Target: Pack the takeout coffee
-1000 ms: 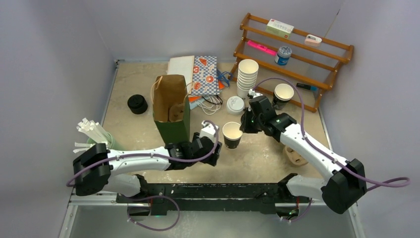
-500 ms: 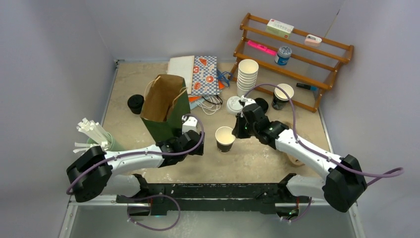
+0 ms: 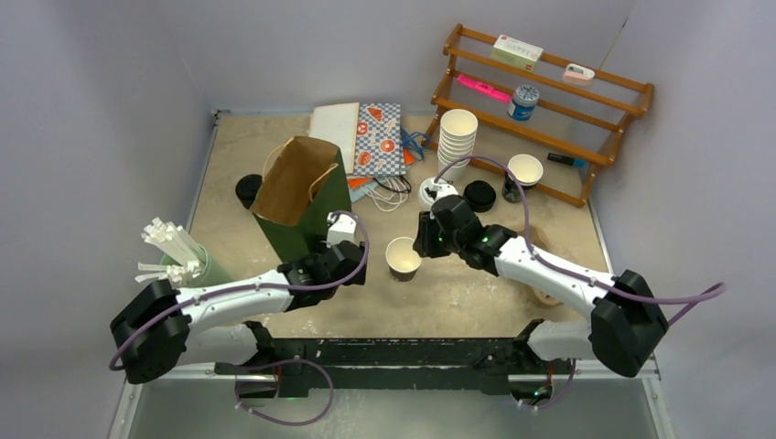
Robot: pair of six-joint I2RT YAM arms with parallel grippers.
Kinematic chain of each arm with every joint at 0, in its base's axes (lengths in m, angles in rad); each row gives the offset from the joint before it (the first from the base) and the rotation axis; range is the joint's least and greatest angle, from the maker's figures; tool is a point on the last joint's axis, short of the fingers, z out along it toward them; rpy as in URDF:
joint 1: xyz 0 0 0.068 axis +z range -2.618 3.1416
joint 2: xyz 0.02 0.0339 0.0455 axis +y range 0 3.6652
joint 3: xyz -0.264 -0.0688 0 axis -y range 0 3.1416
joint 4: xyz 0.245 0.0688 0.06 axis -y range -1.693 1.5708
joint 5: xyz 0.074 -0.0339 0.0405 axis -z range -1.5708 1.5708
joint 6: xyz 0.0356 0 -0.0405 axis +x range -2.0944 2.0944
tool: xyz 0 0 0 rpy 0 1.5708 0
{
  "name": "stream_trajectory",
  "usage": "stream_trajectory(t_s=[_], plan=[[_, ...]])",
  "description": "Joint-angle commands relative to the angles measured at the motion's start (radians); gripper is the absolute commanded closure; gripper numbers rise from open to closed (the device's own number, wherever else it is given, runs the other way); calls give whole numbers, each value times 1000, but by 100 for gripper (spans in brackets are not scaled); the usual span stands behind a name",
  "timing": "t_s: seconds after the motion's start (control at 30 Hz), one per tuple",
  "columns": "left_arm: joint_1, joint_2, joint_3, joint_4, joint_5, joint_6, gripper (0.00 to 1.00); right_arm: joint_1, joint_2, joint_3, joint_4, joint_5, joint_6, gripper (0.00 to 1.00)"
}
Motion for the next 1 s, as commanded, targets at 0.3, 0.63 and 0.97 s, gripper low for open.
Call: stream_trajectory(t_s=[0.3, 0.63, 0.97], plan=[[-23, -224, -43, 104, 306, 193, 21, 3, -145, 117, -195, 293, -13, 17], [-120, -281, -135, 275, 330, 212, 20, -216, 53, 207, -220, 234, -35, 2], [-135, -344, -236, 383, 416, 236, 20, -279, 302, 284, -148, 262, -3, 2]])
